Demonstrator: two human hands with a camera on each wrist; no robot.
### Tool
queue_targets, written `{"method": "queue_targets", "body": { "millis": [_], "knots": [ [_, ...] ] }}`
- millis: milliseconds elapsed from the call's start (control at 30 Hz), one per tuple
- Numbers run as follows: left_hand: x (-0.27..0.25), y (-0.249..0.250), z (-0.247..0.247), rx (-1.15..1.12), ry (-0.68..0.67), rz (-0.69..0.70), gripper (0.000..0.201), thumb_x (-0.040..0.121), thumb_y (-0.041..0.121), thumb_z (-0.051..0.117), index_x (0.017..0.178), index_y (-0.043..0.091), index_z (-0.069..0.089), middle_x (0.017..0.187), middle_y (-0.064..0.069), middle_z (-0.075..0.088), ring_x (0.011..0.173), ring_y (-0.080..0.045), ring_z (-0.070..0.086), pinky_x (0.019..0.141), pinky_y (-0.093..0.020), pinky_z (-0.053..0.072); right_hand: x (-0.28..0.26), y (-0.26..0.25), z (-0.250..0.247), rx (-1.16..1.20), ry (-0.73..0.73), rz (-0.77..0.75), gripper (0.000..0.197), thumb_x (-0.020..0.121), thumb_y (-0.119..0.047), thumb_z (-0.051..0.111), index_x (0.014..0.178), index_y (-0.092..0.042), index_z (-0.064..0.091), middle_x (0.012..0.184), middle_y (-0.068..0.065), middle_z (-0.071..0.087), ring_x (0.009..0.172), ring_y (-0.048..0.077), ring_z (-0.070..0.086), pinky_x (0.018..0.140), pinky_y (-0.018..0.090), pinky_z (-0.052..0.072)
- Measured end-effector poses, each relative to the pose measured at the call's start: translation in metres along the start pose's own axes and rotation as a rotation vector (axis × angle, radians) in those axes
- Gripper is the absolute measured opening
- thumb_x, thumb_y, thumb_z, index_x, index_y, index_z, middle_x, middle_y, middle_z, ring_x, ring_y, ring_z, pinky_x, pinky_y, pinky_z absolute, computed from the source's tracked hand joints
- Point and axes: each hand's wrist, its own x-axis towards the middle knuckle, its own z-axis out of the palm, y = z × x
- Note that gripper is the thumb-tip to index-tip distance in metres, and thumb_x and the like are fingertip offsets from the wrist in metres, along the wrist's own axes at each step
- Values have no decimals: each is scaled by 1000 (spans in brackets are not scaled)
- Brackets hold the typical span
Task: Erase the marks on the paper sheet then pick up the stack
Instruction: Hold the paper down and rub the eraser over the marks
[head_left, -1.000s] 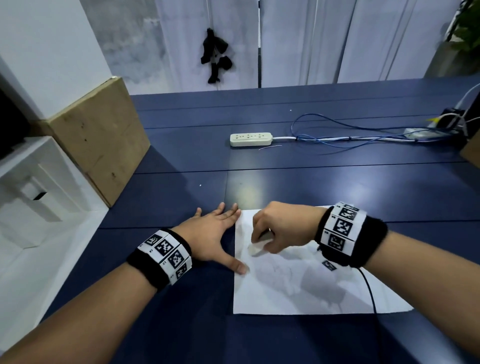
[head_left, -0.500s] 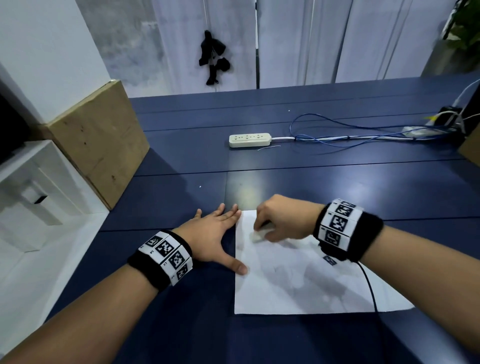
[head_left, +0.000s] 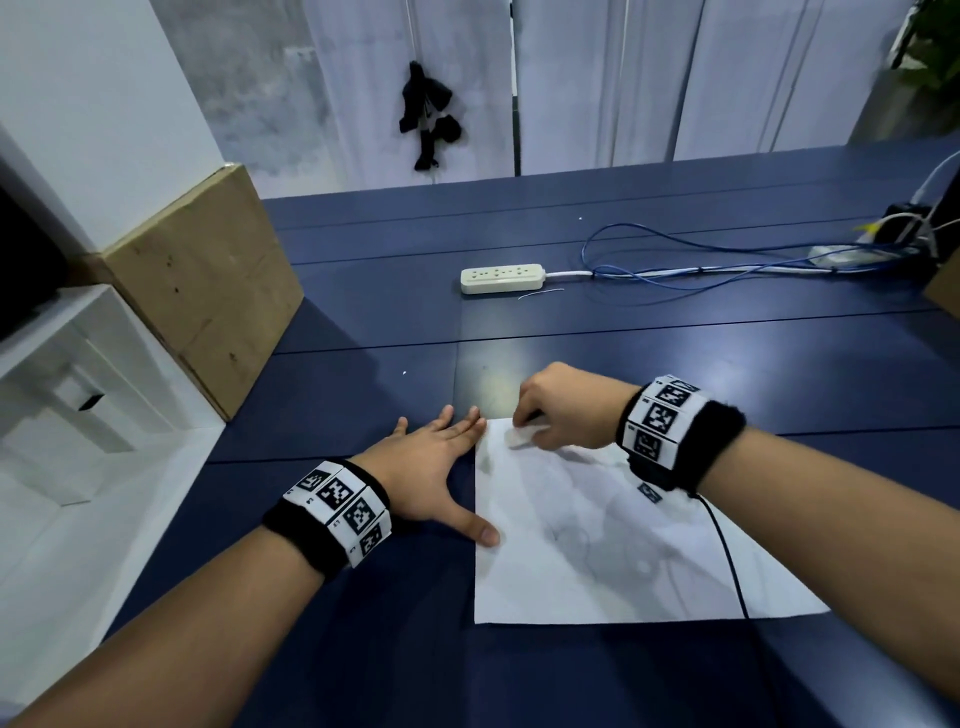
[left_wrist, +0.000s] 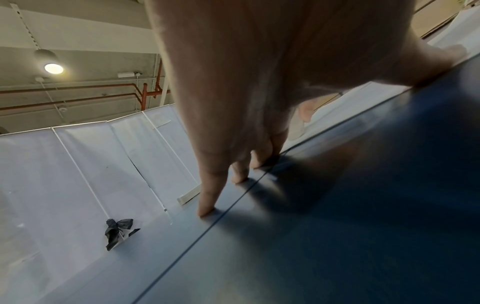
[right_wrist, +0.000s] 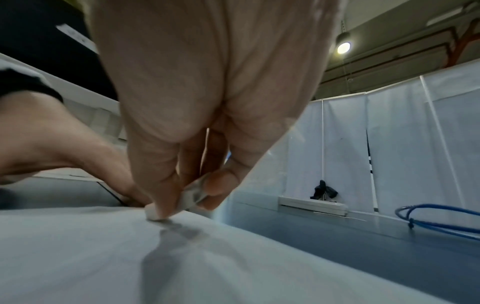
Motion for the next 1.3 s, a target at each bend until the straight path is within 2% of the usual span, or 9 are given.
{"method": "queue_targets", "body": {
  "millis": [100,267,400,467,667,833,967,1133,1300],
  "knots": [
    [1,0,1,-6,-2,0,145,51,96,60,159,29,-8,164,18,-16,151,-9,-17,120,-63,-1,-5,-2,3,-17,-22,-29,31,79,-18,68,109,-14,76,106,7,71,96,29,63,84,35,50],
    [1,-2,2,-1,-1,3,146,49,97,58,159,28,-8,163,19,-18,151,-8,-19,120,-63,-2,-29,-14,8,35,-201,-156,30,77,-21,72,107,-20,76,104,-2,71,91,19,63,83,31,50],
    [2,-1,1,0,2,2,145,50,96,60,159,29,-8,163,19,-17,151,-9,-18,120,-63,-1,-3,-3,2,-48,-49,-7,26,77,-18,64,99,-9,74,92,12,71,88,33,62,77,42,53],
    [0,1,-1,-2,-4,-2,144,51,95,61,159,29,-8,163,19,-17,151,-9,-18,120,-62,-1,1,2,2,-49,-44,45,25,78,-18,62,98,-7,73,91,14,70,88,35,61,76,43,53],
    [2,-1,1,9,-7,0,145,51,96,60,159,29,-9,163,19,-19,150,-8,-19,121,-60,-3,-28,-10,16,73,-179,-127,29,75,-23,71,104,-20,75,99,-2,71,89,21,63,81,34,52],
    [0,1,0,1,-3,-5,144,51,95,61,159,30,-8,163,18,-17,151,-9,-18,121,-62,-2,2,-3,3,-42,-15,-18,31,78,-18,66,108,-13,74,102,9,72,96,32,64,82,38,53],
    [1,0,0,1,-2,-5,145,50,96,60,159,30,-8,163,19,-17,151,-9,-17,121,-62,-2,4,1,4,-34,-8,-14,30,78,-18,66,107,-13,75,101,9,73,94,33,64,81,38,53],
    [2,-2,1,10,-4,-2,147,49,97,58,159,28,-9,163,19,-18,151,-8,-19,121,-61,-2,-29,-9,14,100,-195,-152,30,76,-23,72,106,-22,75,102,-3,71,88,16,62,84,33,52],
    [2,-1,2,2,2,0,146,49,97,59,159,30,-8,163,19,-17,151,-9,-17,121,-61,-2,2,-1,4,17,-8,10,32,79,-18,67,110,-15,74,104,7,74,96,30,65,83,35,53]
  ]
}}
